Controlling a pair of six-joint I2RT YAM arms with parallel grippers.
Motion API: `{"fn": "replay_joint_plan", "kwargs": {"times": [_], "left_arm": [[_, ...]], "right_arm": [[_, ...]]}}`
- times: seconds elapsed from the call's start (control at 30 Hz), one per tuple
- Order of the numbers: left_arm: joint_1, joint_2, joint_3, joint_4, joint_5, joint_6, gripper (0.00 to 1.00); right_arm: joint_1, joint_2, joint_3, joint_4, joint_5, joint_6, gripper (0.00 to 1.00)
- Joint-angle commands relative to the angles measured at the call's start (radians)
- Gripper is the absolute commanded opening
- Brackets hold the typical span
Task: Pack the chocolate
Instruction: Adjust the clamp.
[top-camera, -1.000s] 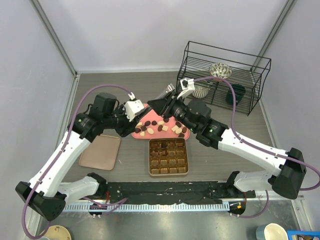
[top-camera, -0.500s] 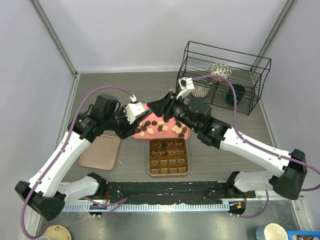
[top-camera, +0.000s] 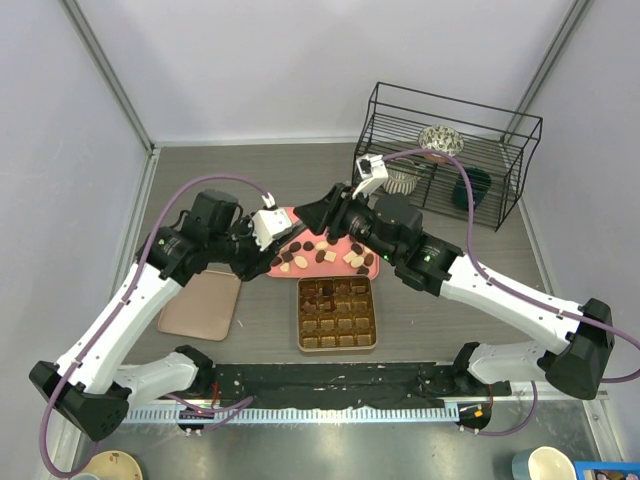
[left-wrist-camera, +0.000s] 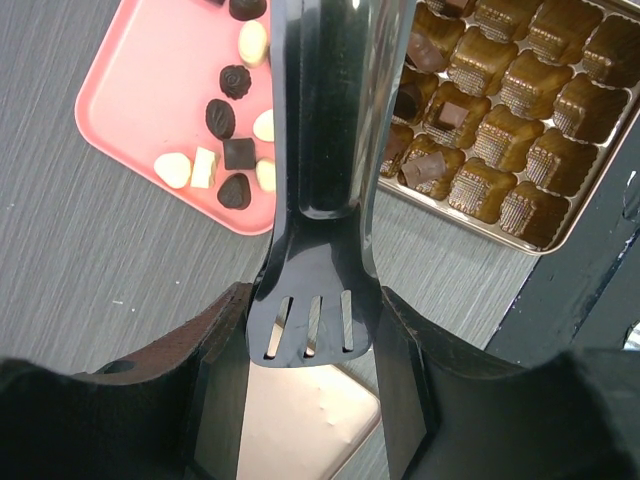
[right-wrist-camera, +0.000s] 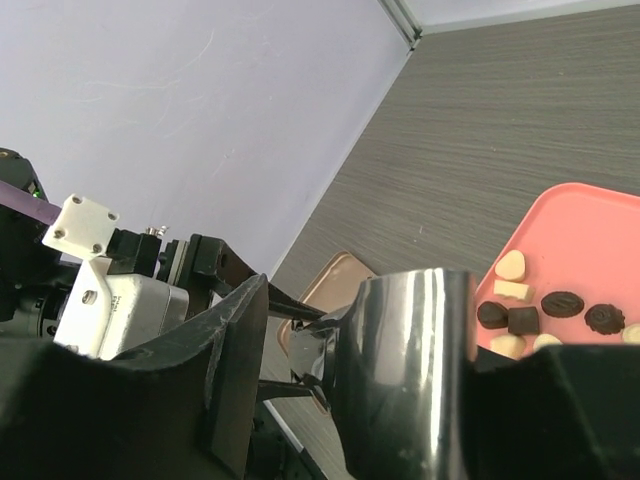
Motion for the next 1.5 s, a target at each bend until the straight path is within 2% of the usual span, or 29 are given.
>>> {"fn": "replay_joint_plan", "kwargs": {"times": [0.0,0.2,0.5,0.83,0.9,0.93,1.0,1.17,1.23,1.3,1.47], "left_arm": [[-0.008,-0.014,0.048,-0.002,-0.005,0.011,0.33],[-0.009,-0.013,0.051,-0.002,-0.002,0.007,0.34],[-0.014,-0.017,0.046,-0.016,-0.002,0.004,0.35],[-0.020,-0.022,0.043,-0.036,-0.007,0.017,0.36],[-0.020,-0.026,0.042,-0.038,-0.009,0.011,0.42],[-0.020,-0.031,0.043,-0.039,-0.010,0.011,0.56],[-0.020,-0.036,0.045,-0.039,-0.019,0.007,0.69],[-0.020,-0.049,0.076,-0.062,-0.056,0.001,0.84],[-0.020,-0.051,0.080,-0.056,-0.105,-0.022,0.96],[-0.020,-0.054,0.077,-0.050,-0.139,-0.038,1.00],[-0.014,-0.022,0.063,-0.067,-0.205,-0.068,1.00]], "right_arm": [[0.002,0.003,0.052,-0.037,-0.026,-0.012,0.50],[0.001,0.012,0.046,-0.062,-0.043,-0.004,0.49],[0.001,0.023,0.062,-0.062,-0.056,-0.005,0.34],[-0.009,0.015,0.061,-0.091,-0.092,-0.018,0.27],[-0.009,0.012,0.055,-0.094,-0.087,-0.018,0.27],[-0.010,0.006,0.046,-0.092,-0.079,-0.018,0.26],[-0.010,-0.002,0.039,-0.088,-0.056,-0.027,0.25],[-0.009,-0.022,0.045,-0.102,0.000,-0.100,0.23],[-0.010,-0.026,0.049,-0.108,0.036,-0.154,0.23],[-0.009,-0.031,0.049,-0.108,0.075,-0.189,0.23],[-0.009,-0.026,0.042,-0.131,0.170,-0.350,0.23]]}}
